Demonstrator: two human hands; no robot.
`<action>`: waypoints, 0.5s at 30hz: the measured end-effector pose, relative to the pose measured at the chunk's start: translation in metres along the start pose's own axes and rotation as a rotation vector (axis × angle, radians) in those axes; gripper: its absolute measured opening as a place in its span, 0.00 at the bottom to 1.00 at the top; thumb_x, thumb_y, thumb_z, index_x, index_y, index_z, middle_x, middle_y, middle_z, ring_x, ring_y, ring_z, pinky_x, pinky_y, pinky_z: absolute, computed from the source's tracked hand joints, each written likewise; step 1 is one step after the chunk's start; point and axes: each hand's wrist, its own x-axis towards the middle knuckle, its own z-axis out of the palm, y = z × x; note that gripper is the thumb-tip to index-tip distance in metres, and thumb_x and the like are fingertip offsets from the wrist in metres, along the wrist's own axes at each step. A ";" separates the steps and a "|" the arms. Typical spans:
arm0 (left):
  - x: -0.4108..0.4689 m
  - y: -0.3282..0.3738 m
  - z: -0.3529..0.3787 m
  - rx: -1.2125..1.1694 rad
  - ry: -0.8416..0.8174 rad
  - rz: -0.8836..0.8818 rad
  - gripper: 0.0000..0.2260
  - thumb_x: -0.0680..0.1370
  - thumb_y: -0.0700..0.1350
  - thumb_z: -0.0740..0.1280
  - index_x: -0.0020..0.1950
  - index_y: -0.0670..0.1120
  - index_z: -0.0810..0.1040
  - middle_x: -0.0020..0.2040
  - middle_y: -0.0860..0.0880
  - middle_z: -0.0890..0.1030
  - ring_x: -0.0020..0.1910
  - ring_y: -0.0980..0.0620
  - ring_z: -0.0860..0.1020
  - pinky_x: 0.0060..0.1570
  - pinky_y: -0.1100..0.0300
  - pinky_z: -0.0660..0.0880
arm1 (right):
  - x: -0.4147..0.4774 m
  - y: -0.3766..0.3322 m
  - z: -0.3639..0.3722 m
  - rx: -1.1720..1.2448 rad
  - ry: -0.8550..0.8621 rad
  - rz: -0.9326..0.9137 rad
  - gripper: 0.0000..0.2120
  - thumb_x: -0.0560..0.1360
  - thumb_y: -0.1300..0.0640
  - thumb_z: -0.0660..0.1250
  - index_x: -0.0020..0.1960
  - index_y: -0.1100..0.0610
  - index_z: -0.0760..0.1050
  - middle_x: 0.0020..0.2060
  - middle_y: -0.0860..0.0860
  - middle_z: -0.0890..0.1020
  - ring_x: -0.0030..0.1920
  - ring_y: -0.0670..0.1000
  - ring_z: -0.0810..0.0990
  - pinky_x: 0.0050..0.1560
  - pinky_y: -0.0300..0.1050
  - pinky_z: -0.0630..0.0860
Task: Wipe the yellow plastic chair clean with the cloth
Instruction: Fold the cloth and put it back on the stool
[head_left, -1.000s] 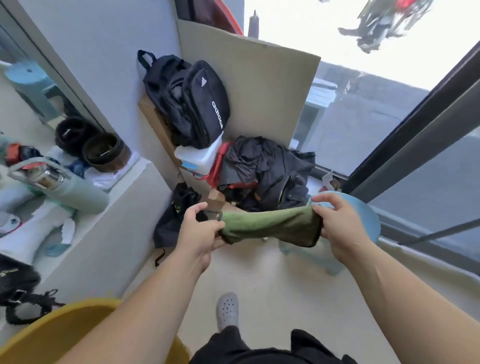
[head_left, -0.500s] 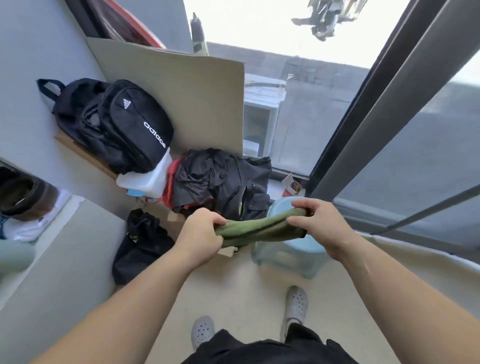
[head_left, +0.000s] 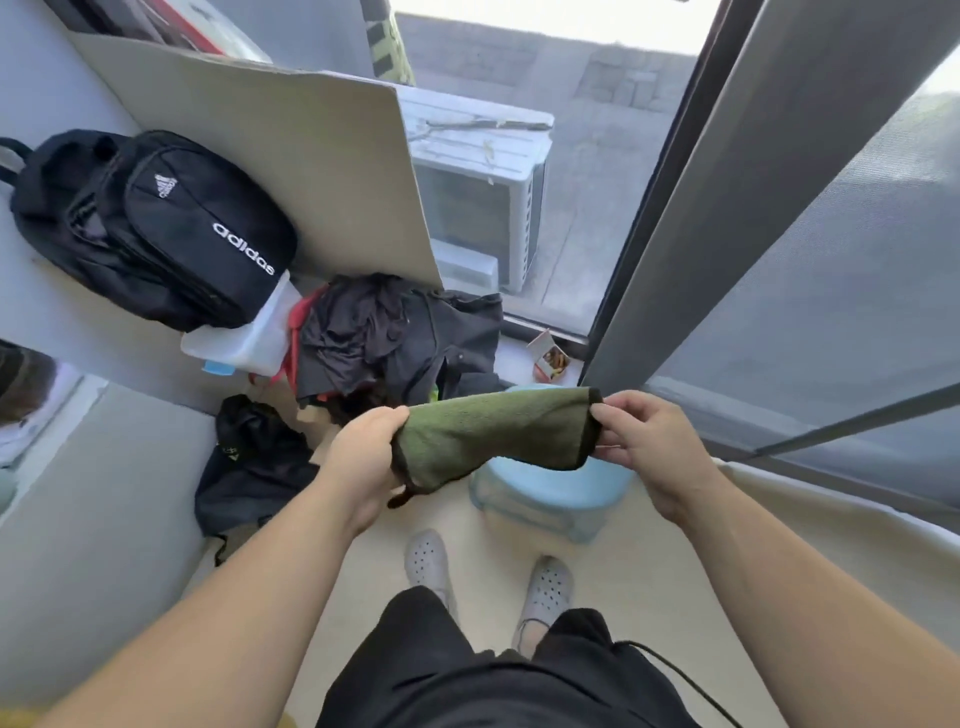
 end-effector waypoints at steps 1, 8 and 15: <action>0.000 -0.003 0.014 -0.009 0.007 -0.024 0.17 0.77 0.51 0.66 0.58 0.41 0.79 0.58 0.36 0.81 0.59 0.35 0.80 0.58 0.31 0.73 | 0.003 0.000 0.004 -0.012 0.083 -0.018 0.08 0.80 0.62 0.67 0.43 0.61 0.79 0.35 0.54 0.82 0.40 0.56 0.82 0.40 0.48 0.83; 0.011 -0.020 0.108 0.061 -0.110 -0.027 0.12 0.84 0.45 0.60 0.56 0.37 0.75 0.54 0.32 0.81 0.48 0.38 0.82 0.47 0.32 0.79 | -0.003 0.016 0.038 -0.316 0.177 -0.218 0.06 0.73 0.51 0.66 0.39 0.47 0.71 0.36 0.49 0.77 0.36 0.52 0.78 0.43 0.54 0.79; 0.046 -0.041 0.150 0.138 -0.290 -0.013 0.07 0.79 0.41 0.69 0.56 0.42 0.80 0.50 0.40 0.85 0.45 0.46 0.84 0.43 0.48 0.81 | 0.029 0.064 0.019 -0.392 0.113 -0.216 0.09 0.78 0.53 0.64 0.50 0.48 0.84 0.47 0.42 0.83 0.50 0.44 0.80 0.53 0.43 0.76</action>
